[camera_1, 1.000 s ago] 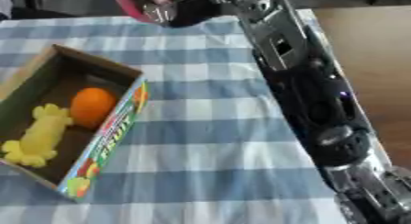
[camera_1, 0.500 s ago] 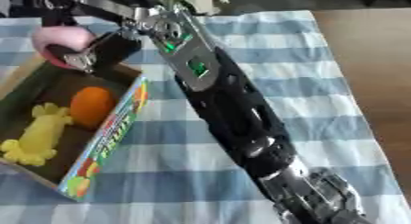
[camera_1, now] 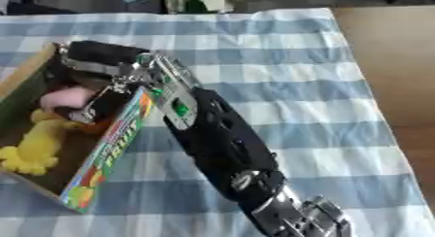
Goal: Pick up objects on the table and place them in the box.
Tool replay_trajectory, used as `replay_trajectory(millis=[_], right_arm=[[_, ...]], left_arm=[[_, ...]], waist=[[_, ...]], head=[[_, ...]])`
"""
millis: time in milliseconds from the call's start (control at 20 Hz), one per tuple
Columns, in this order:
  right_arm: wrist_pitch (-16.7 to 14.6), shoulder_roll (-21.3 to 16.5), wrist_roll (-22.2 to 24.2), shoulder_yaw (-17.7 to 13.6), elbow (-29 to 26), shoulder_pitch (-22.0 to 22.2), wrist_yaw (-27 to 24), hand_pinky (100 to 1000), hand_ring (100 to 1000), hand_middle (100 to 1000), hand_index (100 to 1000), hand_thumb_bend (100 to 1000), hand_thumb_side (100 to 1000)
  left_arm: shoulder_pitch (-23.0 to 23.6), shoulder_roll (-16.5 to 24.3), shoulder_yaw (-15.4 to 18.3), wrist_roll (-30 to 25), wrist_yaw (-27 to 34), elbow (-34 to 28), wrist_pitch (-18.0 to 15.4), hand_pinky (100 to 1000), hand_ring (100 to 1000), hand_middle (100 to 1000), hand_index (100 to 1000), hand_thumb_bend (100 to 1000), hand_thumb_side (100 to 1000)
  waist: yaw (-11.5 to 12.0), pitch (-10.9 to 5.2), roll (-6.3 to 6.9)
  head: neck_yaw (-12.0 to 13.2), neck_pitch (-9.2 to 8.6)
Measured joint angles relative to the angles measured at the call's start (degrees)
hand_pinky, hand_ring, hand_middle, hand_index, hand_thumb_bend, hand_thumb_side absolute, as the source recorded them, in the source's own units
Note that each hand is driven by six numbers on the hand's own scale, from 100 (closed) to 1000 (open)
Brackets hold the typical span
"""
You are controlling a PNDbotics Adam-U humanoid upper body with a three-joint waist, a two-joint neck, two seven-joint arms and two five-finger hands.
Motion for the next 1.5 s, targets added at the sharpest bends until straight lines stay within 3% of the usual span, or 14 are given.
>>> replay_trajectory(millis=[250, 300, 600, 750, 850, 900, 950, 1050, 1250, 1500], right_arm=[[-3.4, 0.8, -0.1, 0.6, 1.7, 0.4, 4.6, 823, 787, 495, 690, 100, 100], [-4.1, 0.9, 0.2, 0.6, 1.9, 0.3, 5.2, 831, 804, 537, 730, 100, 140], [-4.8, 1.2, 0.4, 0.6, 2.3, 0.9, 7.0, 886, 892, 752, 878, 100, 484], [-4.6, 1.2, 0.7, 0.2, 1.7, 1.1, 6.3, 898, 904, 774, 895, 100, 630], [-4.2, 1.2, 1.1, -0.3, 0.7, 1.0, 5.2, 919, 933, 811, 916, 100, 797], [-3.9, 1.2, 1.4, -0.6, 0.0, 1.0, 4.5, 922, 937, 815, 919, 100, 812], [-3.5, 1.2, 1.7, -0.9, -0.6, 0.8, 3.7, 936, 953, 828, 931, 123, 903], [-2.7, 1.2, 2.6, -1.6, -2.1, 0.5, 2.0, 963, 981, 853, 945, 199, 995], [-0.7, 1.2, 4.5, -3.1, -5.0, 0.0, -1.4, 996, 1000, 885, 963, 271, 1000], [3.2, 1.2, 6.4, -5.1, -9.4, 0.0, -6.4, 1000, 1000, 865, 964, 263, 1000]], left_arm=[[0.0, 0.0, 0.0, 0.0, 0.0, 0.0, 0.0, 506, 706, 630, 749, 100, 704], [0.0, 0.0, 0.0, 0.0, 0.0, 0.0, 0.0, 506, 706, 630, 749, 100, 705], [0.0, 0.0, 0.0, 0.0, 0.0, 0.0, 0.0, 506, 707, 631, 750, 100, 703], [0.0, 0.0, 0.0, 0.0, 0.0, 0.0, 0.0, 506, 708, 631, 750, 100, 703], [0.0, 0.0, 0.0, 0.0, 0.0, 0.0, 0.0, 506, 708, 631, 750, 100, 703], [0.0, 0.0, 0.0, 0.0, 0.0, 0.0, 0.0, 506, 708, 631, 750, 100, 703], [0.0, 0.0, 0.0, 0.0, 0.0, 0.0, 0.0, 506, 708, 631, 750, 100, 703], [0.0, 0.0, -0.1, 0.0, 0.0, 0.0, 0.0, 505, 709, 631, 751, 100, 703], [0.0, 0.0, -0.3, -0.1, 0.0, 0.0, -0.1, 505, 709, 631, 751, 100, 704], [-0.1, 0.0, -0.3, -0.1, 0.0, 0.0, -0.1, 505, 710, 631, 751, 100, 704]], waist=[[-0.1, 0.15, 0.08], [-0.1, 0.13, 0.08], [-0.1, 0.11, 0.12], [-0.1, 0.11, 0.29], [-0.1, 0.11, 0.40], [-0.1, 0.11, 0.40], [-0.1, 0.11, 0.40], [-0.1, 0.11, 0.41], [-0.1, 0.12, 0.43], [-0.1, 0.31, 0.58]], head=[[-0.1, 0.00], [-0.1, 0.00], [-0.1, -0.01], [-0.1, -0.01], [-0.1, -0.01], [-0.1, -0.01], [-0.1, -0.01], [-0.1, -0.01], [-0.1, -0.01], [-0.1, -0.02]])
